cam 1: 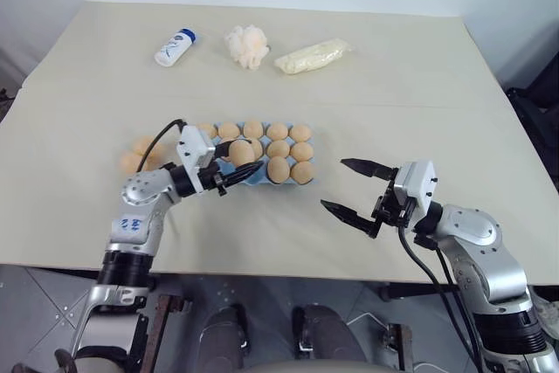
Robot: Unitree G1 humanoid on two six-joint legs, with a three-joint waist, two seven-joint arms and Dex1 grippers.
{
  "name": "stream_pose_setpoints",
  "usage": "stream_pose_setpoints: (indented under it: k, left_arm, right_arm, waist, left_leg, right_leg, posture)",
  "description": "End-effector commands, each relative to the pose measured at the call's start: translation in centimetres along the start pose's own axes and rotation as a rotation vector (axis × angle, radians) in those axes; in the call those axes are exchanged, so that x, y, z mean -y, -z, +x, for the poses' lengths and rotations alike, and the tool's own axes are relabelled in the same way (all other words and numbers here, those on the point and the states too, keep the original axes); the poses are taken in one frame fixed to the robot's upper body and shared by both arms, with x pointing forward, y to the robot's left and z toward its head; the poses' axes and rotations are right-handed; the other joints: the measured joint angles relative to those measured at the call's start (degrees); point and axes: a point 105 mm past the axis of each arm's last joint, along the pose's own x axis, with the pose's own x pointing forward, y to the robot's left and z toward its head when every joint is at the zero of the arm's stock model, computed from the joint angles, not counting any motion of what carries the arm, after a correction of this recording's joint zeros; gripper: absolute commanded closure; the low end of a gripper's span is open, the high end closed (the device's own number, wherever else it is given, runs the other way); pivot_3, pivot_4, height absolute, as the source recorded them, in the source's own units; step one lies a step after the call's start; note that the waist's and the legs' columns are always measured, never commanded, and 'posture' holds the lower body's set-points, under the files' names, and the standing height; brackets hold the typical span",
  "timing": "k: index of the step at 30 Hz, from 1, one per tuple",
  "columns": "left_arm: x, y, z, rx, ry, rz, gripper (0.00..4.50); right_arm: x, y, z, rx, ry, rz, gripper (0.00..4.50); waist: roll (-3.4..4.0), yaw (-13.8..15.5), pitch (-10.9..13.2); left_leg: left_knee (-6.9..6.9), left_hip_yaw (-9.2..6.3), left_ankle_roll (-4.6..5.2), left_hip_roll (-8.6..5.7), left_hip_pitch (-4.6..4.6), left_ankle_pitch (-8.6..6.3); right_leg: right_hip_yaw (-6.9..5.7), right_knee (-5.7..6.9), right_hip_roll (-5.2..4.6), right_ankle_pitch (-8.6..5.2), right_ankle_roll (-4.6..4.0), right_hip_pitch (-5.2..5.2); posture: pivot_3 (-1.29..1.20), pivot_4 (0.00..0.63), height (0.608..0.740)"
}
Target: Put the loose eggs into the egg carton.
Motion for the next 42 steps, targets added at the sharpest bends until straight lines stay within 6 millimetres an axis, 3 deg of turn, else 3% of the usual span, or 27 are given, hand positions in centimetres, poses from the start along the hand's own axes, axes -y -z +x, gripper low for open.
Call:
stream_pose_setpoints:
  k: [1,5,6,11,20,24,27,32,35,42]
  left_arm:
    - [0.2,0.0,0.0,-0.004,0.041,0.013,1.36]
    - [0.1,0.7,-0.6,-0.041,0.038,0.052,0.09]
    - [-0.2,0.6,-0.9,-0.037,0.024,0.064,0.04]
    - [-1.5,-0.8,-3.8,-0.015,-0.040,0.098,0.04]
    - [-0.3,0.1,-13.6,-0.183,-0.072,0.086,0.04]
    - [-1.3,0.5,-18.5,-0.205,-0.308,0.072,0.04]
    - [-1.2,1.4,-20.8,-0.218,-0.457,0.026,0.04]
    - [-0.3,2.3,-22.5,-0.170,-0.678,-0.022,0.04]
    - [-0.4,1.5,-22.6,-0.098,-0.783,0.008,0.04]
    - [-3.6,1.5,-21.9,-0.076,-0.954,0.013,0.04]
  right_arm:
    - [0.0,-1.4,-0.5,0.027,0.031,-0.047,0.00]
    - [-0.1,-1.3,-0.8,0.030,0.058,-0.043,0.00]
    - [-0.1,-1.3,-0.8,0.030,0.060,-0.042,0.00]
    - [-0.3,-1.1,-1.1,0.027,0.054,-0.042,0.00]
    - [-1.3,-0.7,-0.8,0.011,-0.080,-0.033,0.00]
    - [-1.4,-0.4,-0.3,0.015,-0.115,-0.029,0.00]
    - [-1.3,-0.4,0.0,0.025,-0.125,-0.026,0.00]
    - [-1.3,-0.4,0.6,0.034,-0.147,-0.022,0.00]
    - [-1.2,-0.5,0.8,0.036,-0.155,-0.022,0.00]
    - [-1.1,-0.8,1.1,0.037,-0.156,-0.027,0.00]
  waist:
    - [0.00,-0.06,0.00]
    - [0.00,0.00,0.00]
    - [0.00,0.00,0.00]
    - [0.00,-0.16,0.00]
    - [0.02,-0.23,0.01]
    - [0.02,-0.26,0.01]
    - [0.01,-0.26,0.01]
    - [0.01,-0.35,0.01]
    - [-0.01,-0.23,0.00]
    - [-0.01,-0.13,0.00]
  left_leg:
    - [0.00,0.00,-0.02,0.01,0.00,-0.01]
    - [0.03,0.00,-0.06,0.04,0.00,0.00]
    - [0.04,0.00,-0.05,0.03,0.00,0.00]
    - [0.06,-0.01,-0.01,0.02,0.01,0.01]
    - [-0.06,-0.01,-0.10,0.13,0.03,-0.04]
    - [-0.05,-0.04,0.05,0.10,0.05,-0.36]
    - [-0.04,-0.07,0.01,0.08,0.04,-0.41]
    - [-0.07,-0.08,0.04,0.06,0.04,-0.45]
    - [-0.06,-0.08,0.04,0.07,0.03,-0.45]
    - [-0.01,-0.11,0.06,0.03,0.06,-0.44]
  right_leg:
    - [0.00,0.00,0.01,-0.01,0.01,0.00]
    - [0.00,0.01,0.04,-0.01,0.01,-0.01]
    - [0.00,0.02,0.04,-0.01,0.01,0.00]
    - [0.01,0.06,-0.01,0.00,0.01,0.01]
    - [-0.03,0.02,0.02,-0.08,-0.12,-0.02]
    - [-0.07,0.02,-0.12,-0.08,-0.14,0.01]
    - [-0.10,0.03,-0.17,-0.07,-0.15,0.01]
    - [-0.11,-0.01,-0.22,-0.07,-0.16,0.01]
    - [-0.13,0.00,-0.21,-0.08,-0.17,0.01]
    - [-0.14,0.00,-0.21,-0.03,-0.17,0.08]
  posture:
    - [0.00,0.150,0.740]
    - [0.00,0.150,0.740]
    - [0.00,0.150,0.740]
    - [0.00,0.150,0.740]
    - [0.00,0.150,0.740]
    - [0.00,0.150,0.740]
    - [0.00,0.150,0.740]
    - [0.00,0.150,0.740]
    - [0.00,0.150,0.740]
    - [0.00,0.150,0.740]
